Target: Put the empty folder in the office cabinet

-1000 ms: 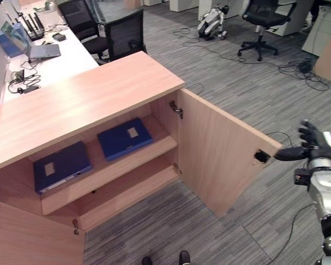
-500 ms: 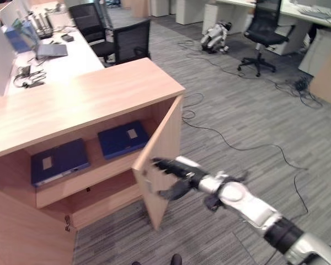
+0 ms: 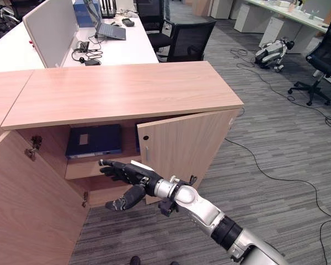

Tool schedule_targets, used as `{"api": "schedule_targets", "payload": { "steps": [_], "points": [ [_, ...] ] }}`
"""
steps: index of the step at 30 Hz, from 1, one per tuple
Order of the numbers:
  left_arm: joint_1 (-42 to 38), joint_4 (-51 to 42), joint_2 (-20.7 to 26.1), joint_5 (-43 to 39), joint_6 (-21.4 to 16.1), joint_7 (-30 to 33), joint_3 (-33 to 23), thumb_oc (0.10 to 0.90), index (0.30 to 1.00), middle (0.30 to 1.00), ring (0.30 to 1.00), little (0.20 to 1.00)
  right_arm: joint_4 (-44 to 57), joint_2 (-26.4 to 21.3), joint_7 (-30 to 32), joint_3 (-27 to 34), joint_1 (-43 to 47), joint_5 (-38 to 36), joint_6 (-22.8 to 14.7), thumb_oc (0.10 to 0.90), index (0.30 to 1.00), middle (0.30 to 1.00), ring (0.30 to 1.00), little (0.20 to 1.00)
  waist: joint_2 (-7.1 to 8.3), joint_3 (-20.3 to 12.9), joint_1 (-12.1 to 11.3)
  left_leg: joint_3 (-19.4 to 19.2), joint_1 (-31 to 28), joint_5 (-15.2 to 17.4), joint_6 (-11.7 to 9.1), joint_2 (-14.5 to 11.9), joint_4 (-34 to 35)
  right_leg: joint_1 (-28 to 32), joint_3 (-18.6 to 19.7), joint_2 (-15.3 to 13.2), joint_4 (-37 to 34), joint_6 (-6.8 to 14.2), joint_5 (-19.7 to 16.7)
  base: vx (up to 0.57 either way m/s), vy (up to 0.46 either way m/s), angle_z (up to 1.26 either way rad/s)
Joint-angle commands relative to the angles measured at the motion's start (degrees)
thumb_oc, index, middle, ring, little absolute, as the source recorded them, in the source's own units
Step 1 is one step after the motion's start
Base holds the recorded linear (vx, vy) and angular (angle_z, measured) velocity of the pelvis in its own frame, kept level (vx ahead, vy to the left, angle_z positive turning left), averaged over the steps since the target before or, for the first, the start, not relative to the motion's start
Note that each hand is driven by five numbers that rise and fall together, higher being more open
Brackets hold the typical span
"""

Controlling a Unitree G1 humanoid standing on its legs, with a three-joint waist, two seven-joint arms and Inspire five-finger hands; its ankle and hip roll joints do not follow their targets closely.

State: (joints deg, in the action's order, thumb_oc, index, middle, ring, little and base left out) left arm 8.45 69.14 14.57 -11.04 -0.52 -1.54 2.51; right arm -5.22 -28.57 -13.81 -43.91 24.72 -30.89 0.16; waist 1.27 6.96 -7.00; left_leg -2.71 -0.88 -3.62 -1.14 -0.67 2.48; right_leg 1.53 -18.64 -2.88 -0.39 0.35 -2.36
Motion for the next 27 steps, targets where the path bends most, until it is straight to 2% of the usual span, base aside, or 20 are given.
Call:
{"api": "schedule_targets", "payload": {
  "steps": [1,4,5,6,7,9,13,16,17,19,23,27],
  "points": [
    [-1.03,0.82,0.86,-1.80,-1.71,0.92,-0.10,0.800,0.900,0.900,0.900,0.900,3.74,1.41,1.37,4.29,2.76,2.28,-6.31,0.800,0.900,0.900,0.900,0.900,1.55,0.03,-0.77,-1.19,-0.31,7.53,-1.05,-0.80,-4.90,1.36,2.34,1.41,-2.41,1.32,4.99,-0.11,-0.062,0.27],
    [-2.58,-1.81,1.00,-5.40,-2.32,1.69,0.41,0.800,0.900,0.900,0.900,0.900,-1.38,1.09,4.00,5.59,0.74,6.54,-5.74,0.800,0.900,0.900,0.900,0.900,1.48,3.35,-2.41,2.47,5.20,5.49,-1.97,0.15,-7.07,-0.70,-1.59,0.21,-2.74,1.52,4.29,-0.16,-0.080,0.49],
    [-7.54,0.82,-1.00,-8.50,-1.93,3.26,1.11,0.800,0.900,0.900,0.900,0.900,-4.82,1.72,4.26,4.74,-1.01,6.96,-5.33,0.800,0.900,0.900,0.900,0.900,2.01,3.60,-1.74,2.05,6.15,5.51,-2.28,0.06,-7.91,-0.80,-3.13,-0.42,-3.18,1.72,3.90,-0.06,-0.046,1.04],
    [-7.59,0.86,-1.00,-8.51,-1.94,3.26,1.11,0.800,0.900,0.900,0.900,0.900,-4.83,1.72,4.25,4.75,-0.99,6.96,-5.34,0.800,0.900,0.900,0.900,0.900,2.00,3.62,-1.71,2.09,6.20,5.53,-2.28,0.06,-7.96,-0.80,-3.16,-0.42,-3.19,1.72,3.90,-0.04,-0.013,1.49],
    [-10.05,0.51,-1.56,-10.96,-2.25,4.03,1.73,0.800,0.900,0.900,0.900,0.900,-5.90,1.33,4.71,4.26,-2.12,7.79,-4.77,0.800,0.900,0.900,0.900,0.900,2.29,3.98,-1.12,0.74,6.93,5.91,-2.35,-0.13,-9.26,-0.89,-3.95,-0.99,-3.30,1.76,3.57,0.01,-0.001,1.10],
    [-10.51,-1.71,-2.82,-13.34,-2.19,3.75,2.39,0.800,0.900,0.900,0.900,0.900,-8.79,0.62,5.82,5.59,-5.00,9.04,-3.90,0.800,0.900,0.900,0.900,0.900,2.10,4.13,-0.50,-2.87,6.53,8.82,-2.13,-1.62,-11.90,-0.40,-5.21,-1.61,-3.32,2.02,4.05,-0.02,0.037,0.53],
    [-10.50,-0.84,-4.06,-17.20,-1.93,3.36,1.37,0.800,0.900,0.900,0.900,0.900,-18.42,-1.12,7.67,8.85,-9.27,16.63,-1.42,0.800,0.900,0.900,0.900,0.900,1.82,3.42,1.05,-8.57,4.19,12.68,-1.58,-4.27,-15.43,-0.28,-9.51,-3.36,-3.02,2.05,4.05,-0.05,0.091,0.62],
    [-10.56,-0.66,-4.42,-18.27,-1.82,3.64,1.00,0.800,0.900,0.900,0.900,0.900,-23.25,-1.09,8.80,11.01,-11.58,19.75,-0.29,0.800,0.900,0.900,0.900,0.900,1.32,2.70,1.52,-9.69,2.30,13.41,-2.15,-5.50,-15.16,0.15,-11.71,-4.07,-2.82,1.97,4.46,0.02,0.106,0.68],
    [-10.48,-0.36,-4.89,-18.97,-1.51,3.32,0.64,0.800,0.900,0.900,0.900,0.900,-30.53,0.56,10.56,14.70,-14.73,21.13,0.93,0.800,0.900,0.900,0.900,0.900,0.20,1.55,1.76,-10.20,0.19,12.85,-2.65,-5.67,-12.41,0.58,-14.43,-4.73,-2.54,2.23,4.45,0.08,0.211,0.86],
    [-9.84,0.18,-5.10,-18.63,-1.26,3.08,0.13,0.800,0.900,0.900,0.900,0.900,-37.05,3.17,11.65,17.73,-16.89,21.09,1.74,0.800,0.900,0.900,0.900,0.900,-1.11,0.07,1.94,-9.93,-0.81,12.03,-2.48,-4.49,-7.82,1.20,-15.80,-5.08,-2.42,2.54,4.09,0.11,0.245,1.02],
    [-9.64,1.14,-4.21,-18.88,-1.27,2.44,-1.25,0.800,0.900,0.900,0.900,0.900,-54.49,9.56,13.62,25.19,-17.71,16.89,2.22,0.800,0.900,0.900,0.900,0.900,-2.70,-1.57,0.67,-7.98,-2.30,9.72,-1.02,-1.46,-1.45,1.99,-17.16,-6.95,-0.73,3.58,3.87,0.08,0.254,0.59],
    [-9.72,1.68,-2.17,-17.81,-1.96,2.90,-2.88,0.800,0.900,0.900,0.900,0.900,-64.66,12.59,14.41,30.69,-17.75,13.64,2.02,0.800,0.900,0.900,0.900,0.900,-4.10,-2.65,-0.19,-6.27,-3.71,8.64,0.43,0.73,2.29,2.01,-17.23,-8.65,0.99,4.42,3.70,0.06,0.223,0.45]
  ]
}}
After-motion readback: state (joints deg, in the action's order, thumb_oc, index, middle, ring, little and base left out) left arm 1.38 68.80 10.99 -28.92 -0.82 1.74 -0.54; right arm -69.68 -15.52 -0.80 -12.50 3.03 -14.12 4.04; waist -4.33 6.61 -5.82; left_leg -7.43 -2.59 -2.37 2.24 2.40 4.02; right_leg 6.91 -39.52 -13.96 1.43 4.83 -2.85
